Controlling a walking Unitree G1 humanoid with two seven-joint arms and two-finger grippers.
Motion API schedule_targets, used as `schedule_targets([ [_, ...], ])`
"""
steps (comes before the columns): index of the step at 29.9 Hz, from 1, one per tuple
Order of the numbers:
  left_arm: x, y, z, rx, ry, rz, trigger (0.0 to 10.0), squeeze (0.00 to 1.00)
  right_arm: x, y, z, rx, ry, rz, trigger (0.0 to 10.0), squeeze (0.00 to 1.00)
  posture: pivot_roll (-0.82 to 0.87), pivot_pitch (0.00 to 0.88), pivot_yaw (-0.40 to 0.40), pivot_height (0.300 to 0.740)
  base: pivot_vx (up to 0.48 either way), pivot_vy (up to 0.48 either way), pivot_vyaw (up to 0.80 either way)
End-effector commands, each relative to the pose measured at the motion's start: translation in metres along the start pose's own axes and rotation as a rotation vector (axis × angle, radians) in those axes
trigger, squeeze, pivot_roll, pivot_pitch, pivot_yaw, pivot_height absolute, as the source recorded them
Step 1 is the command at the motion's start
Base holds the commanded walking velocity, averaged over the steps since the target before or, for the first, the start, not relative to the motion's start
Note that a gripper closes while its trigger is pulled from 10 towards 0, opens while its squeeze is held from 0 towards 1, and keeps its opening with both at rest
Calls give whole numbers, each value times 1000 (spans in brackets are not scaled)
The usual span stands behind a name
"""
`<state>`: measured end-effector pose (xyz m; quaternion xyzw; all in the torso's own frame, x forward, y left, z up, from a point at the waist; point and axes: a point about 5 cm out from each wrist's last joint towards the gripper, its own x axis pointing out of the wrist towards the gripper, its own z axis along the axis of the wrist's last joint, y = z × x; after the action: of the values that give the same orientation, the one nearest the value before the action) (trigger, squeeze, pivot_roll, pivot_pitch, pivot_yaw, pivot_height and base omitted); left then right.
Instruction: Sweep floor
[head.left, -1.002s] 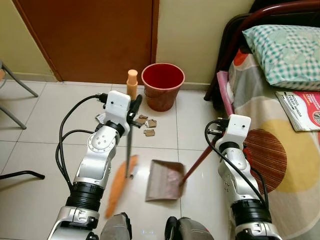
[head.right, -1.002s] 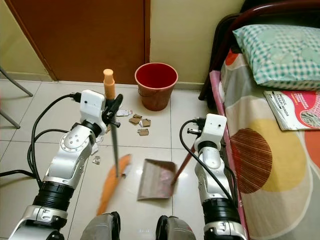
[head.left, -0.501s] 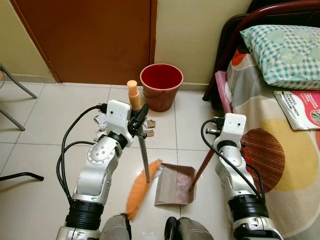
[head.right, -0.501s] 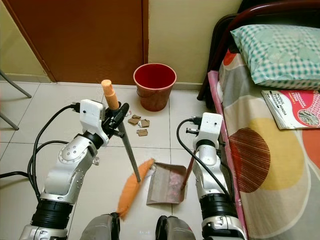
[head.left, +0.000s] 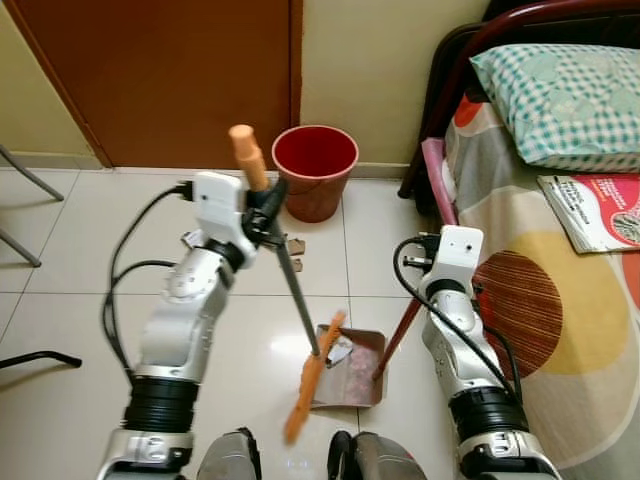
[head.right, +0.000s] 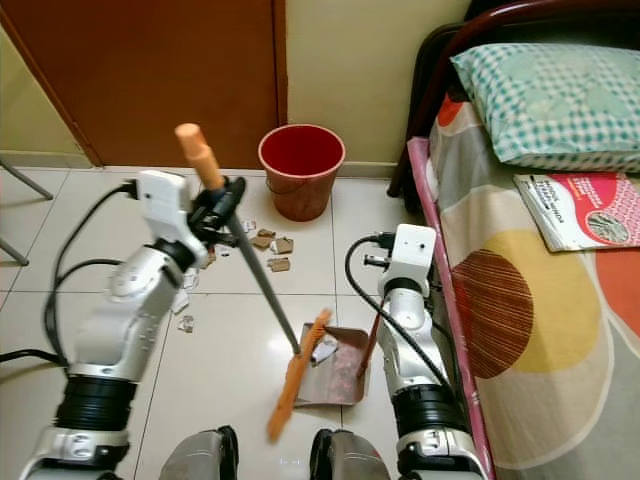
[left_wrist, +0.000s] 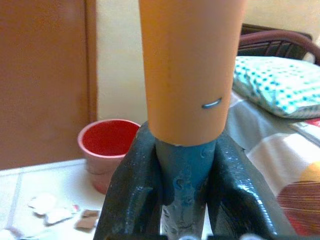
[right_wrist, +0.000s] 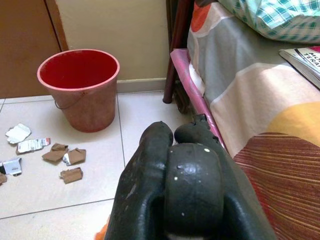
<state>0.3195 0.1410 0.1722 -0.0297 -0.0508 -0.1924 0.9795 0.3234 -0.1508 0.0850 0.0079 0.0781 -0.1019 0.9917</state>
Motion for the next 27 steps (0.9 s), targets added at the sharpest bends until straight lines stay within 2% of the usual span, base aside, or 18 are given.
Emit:
schedule_targets([
  [1, -9, 15, 4, 80, 16, 44, 10000, 0, -1, -1, -1, 3, 7, 2, 10000, 0, 27, 178, -44, 740, 0, 0, 0],
  [2, -16, 25, 3, 80, 28, 59, 10000, 0, -1, -3, -2, 9, 12, 1, 10000, 0, 32, 178, -45, 740, 0, 0, 0],
  [3, -18, 28, 3, 78, 30, 62, 10000, 0, -1, -3, -2, 11, 13, 0, 10000, 0, 32, 178, -45, 740, 0, 0, 0],
  [4, -25, 37, -1, 96, 53, 98, 10000, 0, -1, -4, -2, 11, 14, 0, 10000, 0, 40, 179, -48, 740, 0, 0, 0],
  [8, -43, 52, -17, 133, 98, 171, 10000, 0, 0, -5, -2, 17, 14, -1, 10000, 0, 44, 179, -53, 740, 0, 0, 0],
  [9, -50, 54, -27, 167, 122, 202, 10000, 0, -1, -5, -2, 23, 11, 1, 10000, 0, 44, 179, -53, 740, 0, 0, 0],
  [13, -58, 49, -43, 169, 139, 235, 10000, 0, -2, -7, 1, 30, -7, 15, 10000, 0, 35, 175, -61, 740, 0, 0, 0],
  [16, -61, 36, -53, 139, 148, 220, 10000, 0, -6, -15, 2, 50, -25, 30, 10000, 0, 35, 175, -61, 740, 0, 0, 0],
  [22, -64, 20, -57, 165, 116, 202, 10000, 0, -14, -29, 1, 78, -36, 45, 10000, 0, 27, 174, -61, 740, 0, 0, 0],
  [24, -67, 18, -55, 207, 105, 201, 10000, 0, -18, -35, 0, 77, -42, 43, 10000, 0, 29, 168, -62, 740, 0, 0, 0],
  [27, -69, 20, -57, 207, 106, 224, 10000, 0, -23, -38, -2, 48, -56, 51, 10000, 0, 40, 148, -55, 740, 0, 0, 0],
])
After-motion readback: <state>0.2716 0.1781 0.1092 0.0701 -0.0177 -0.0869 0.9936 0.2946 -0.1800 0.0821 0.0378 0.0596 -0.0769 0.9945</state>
